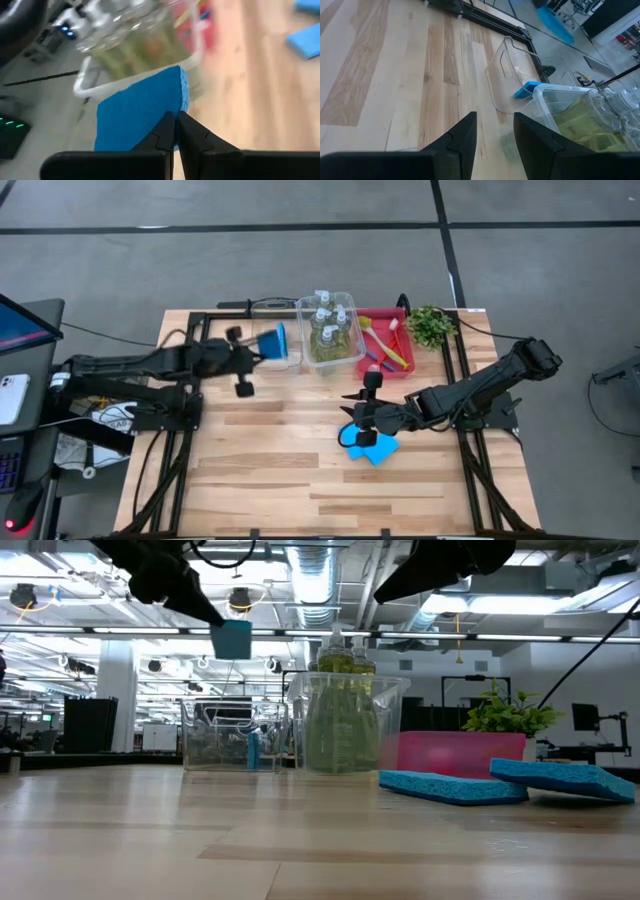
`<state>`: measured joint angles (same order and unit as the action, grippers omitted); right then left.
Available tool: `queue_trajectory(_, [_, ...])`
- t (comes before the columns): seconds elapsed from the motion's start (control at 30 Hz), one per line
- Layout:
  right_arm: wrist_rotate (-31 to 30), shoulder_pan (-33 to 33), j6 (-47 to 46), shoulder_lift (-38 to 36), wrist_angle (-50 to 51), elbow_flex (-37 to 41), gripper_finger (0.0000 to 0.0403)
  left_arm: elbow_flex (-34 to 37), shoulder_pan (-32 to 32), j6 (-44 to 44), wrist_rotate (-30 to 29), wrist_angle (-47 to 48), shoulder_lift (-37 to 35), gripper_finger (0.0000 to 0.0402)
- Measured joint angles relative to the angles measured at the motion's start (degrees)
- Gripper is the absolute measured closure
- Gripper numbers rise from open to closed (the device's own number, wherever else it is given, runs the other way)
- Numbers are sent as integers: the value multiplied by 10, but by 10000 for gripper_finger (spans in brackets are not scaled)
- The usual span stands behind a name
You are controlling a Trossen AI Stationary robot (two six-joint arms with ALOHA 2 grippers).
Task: Pick & Place Kitchen Sink Supplies
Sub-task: Put the blue sponge into the left transparent bin
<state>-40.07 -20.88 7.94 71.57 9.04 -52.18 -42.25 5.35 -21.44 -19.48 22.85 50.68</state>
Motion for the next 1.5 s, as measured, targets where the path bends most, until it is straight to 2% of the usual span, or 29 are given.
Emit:
queue_trajectory(0.17, [0,0,0,0,0,0,280,-7,60,-110,-1,63,-3,391])
queue_trajectory(0.43, [0,0,0,0,0,0,280,-7,86,-215,-19,87,83,391])
queue_trajectory(0.73, [0,0,0,0,14,0,281,-7,86,-221,-60,81,109,379])
queue_trajectory(1.5, [0,0,0,0,14,0,281,-6,86,-196,-92,77,108,268])
